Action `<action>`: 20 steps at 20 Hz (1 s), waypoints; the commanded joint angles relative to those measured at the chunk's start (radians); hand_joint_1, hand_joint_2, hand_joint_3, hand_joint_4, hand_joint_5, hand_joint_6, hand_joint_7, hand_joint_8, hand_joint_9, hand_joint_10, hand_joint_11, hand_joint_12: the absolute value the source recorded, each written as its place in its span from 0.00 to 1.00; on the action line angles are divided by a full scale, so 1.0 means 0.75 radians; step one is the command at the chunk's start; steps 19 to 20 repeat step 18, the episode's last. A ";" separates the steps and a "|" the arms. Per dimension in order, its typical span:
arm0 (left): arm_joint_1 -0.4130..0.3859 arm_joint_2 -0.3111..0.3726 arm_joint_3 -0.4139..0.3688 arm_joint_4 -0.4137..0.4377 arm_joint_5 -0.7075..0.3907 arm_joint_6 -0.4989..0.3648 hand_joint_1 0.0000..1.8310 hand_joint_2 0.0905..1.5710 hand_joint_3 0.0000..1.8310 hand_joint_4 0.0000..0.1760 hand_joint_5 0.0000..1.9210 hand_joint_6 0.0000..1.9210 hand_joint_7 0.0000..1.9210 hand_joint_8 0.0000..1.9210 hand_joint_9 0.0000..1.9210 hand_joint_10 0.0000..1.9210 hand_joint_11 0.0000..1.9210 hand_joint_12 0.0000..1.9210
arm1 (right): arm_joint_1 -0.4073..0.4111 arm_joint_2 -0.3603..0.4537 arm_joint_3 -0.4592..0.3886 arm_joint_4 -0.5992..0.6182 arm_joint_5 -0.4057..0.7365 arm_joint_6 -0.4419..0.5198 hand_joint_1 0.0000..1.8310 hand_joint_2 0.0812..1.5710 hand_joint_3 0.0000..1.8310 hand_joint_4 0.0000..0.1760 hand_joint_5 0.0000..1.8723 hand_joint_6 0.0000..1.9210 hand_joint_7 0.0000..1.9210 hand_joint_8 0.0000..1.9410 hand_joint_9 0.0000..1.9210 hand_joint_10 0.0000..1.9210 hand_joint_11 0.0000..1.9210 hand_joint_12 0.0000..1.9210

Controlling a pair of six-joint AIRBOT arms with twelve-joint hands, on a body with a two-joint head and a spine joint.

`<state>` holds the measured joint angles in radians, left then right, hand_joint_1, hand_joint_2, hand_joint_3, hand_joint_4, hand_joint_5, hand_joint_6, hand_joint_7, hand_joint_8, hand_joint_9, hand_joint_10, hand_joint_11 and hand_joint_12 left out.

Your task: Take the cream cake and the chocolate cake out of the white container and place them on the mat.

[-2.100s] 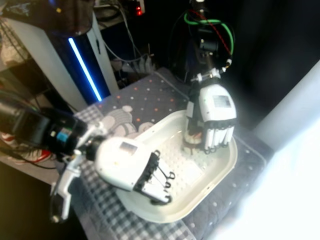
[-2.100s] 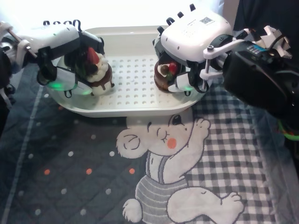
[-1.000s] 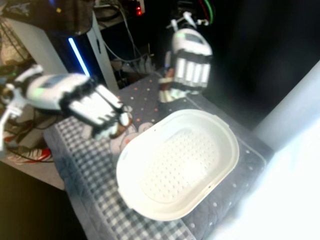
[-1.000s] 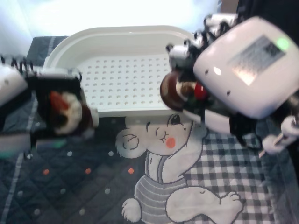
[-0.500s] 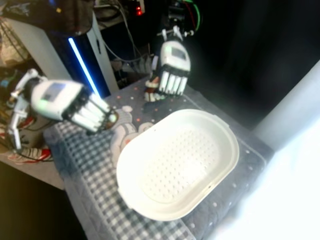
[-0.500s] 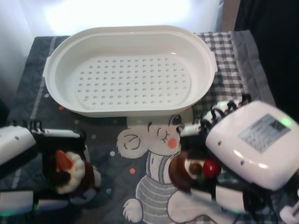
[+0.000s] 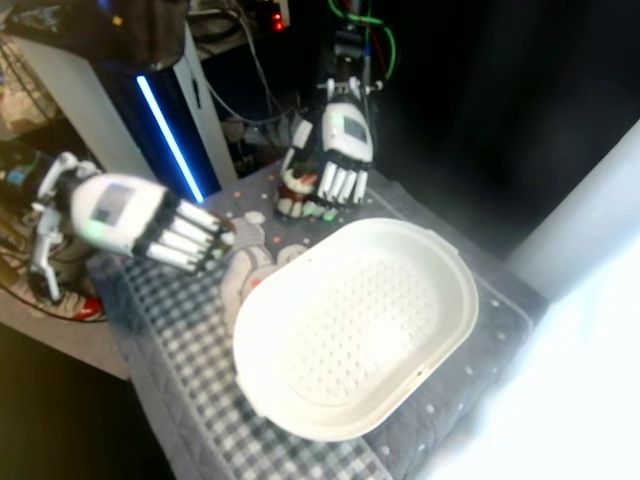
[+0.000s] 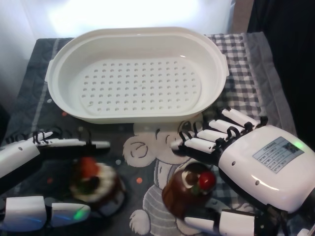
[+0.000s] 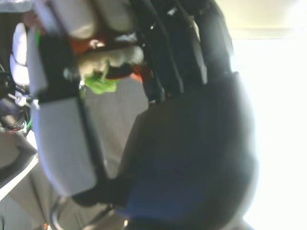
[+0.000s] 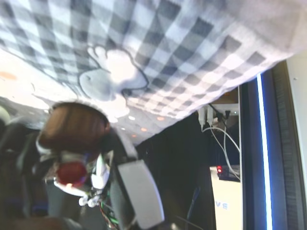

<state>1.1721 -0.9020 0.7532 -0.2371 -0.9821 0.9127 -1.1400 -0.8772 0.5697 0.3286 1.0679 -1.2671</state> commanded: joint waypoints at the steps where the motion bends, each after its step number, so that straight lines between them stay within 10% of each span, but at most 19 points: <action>1: 0.005 -0.010 0.003 0.009 -0.122 -0.014 0.36 0.55 0.00 0.73 0.15 0.00 0.12 0.00 0.10 0.09 0.00 0.53 | 0.004 -0.001 -0.002 -0.047 0.142 0.006 0.38 0.57 0.00 0.00 0.20 0.04 0.19 0.09 0.11 0.31 0.00 0.72; 7: 0.092 0.062 -0.035 -0.081 -0.359 -0.018 0.35 0.53 0.00 0.77 0.15 0.00 0.13 0.00 0.14 0.05 0.00 0.60 | 0.003 0.053 -0.016 -0.044 0.279 0.006 0.32 0.57 0.00 0.00 0.22 0.01 0.22 0.05 0.06 0.44 0.00 0.78; 10: 0.109 0.119 -0.039 -0.124 -0.532 -0.018 0.34 0.59 0.00 0.01 0.26 0.01 0.26 0.01 0.26 0.05 0.10 0.56 | 0.003 0.098 0.013 -0.024 0.431 0.006 0.34 0.56 0.00 0.00 0.23 0.13 0.25 0.25 0.15 0.55 0.03 0.87; 11: 0.109 0.145 -0.033 -0.137 -0.602 -0.017 0.35 0.66 0.00 0.00 0.34 0.01 0.37 0.02 0.36 0.06 0.19 0.52 | 0.003 0.113 0.034 -0.004 0.520 0.008 0.33 0.59 0.02 0.00 0.15 0.44 0.24 0.52 0.19 0.61 0.03 0.87; 12: 0.104 0.166 -0.027 -0.140 -0.660 -0.017 0.35 0.66 0.00 0.00 0.34 0.01 0.37 0.02 0.36 0.06 0.19 0.52 | 0.003 0.113 0.054 0.013 0.596 0.017 0.33 0.59 0.02 0.00 0.15 0.44 0.24 0.52 0.19 0.61 0.03 0.87; 13: 0.094 0.189 -0.020 -0.138 -0.723 -0.017 0.34 0.72 0.00 0.00 0.36 0.00 0.43 0.01 0.43 0.05 0.25 0.53 | 0.003 0.120 0.077 0.036 0.689 0.026 0.38 0.40 0.29 0.00 0.12 0.56 0.22 0.59 0.20 0.66 0.09 0.87; 15: 0.057 0.228 -0.015 -0.111 -0.838 0.001 0.34 0.73 0.00 0.00 0.36 0.00 0.44 0.00 0.46 0.03 0.28 0.54 | 0.004 0.155 0.115 0.038 0.829 0.026 0.41 0.30 0.43 0.00 0.01 0.65 0.15 0.70 0.13 0.76 0.06 0.93; 20: -0.070 0.248 0.010 -0.056 -0.969 0.076 0.28 0.75 0.00 0.00 0.32 0.00 0.40 0.00 0.44 0.01 0.28 0.47 | 0.005 0.191 0.155 0.048 0.926 0.026 0.32 0.28 0.51 0.00 0.00 0.46 0.09 0.74 0.11 0.75 0.04 0.97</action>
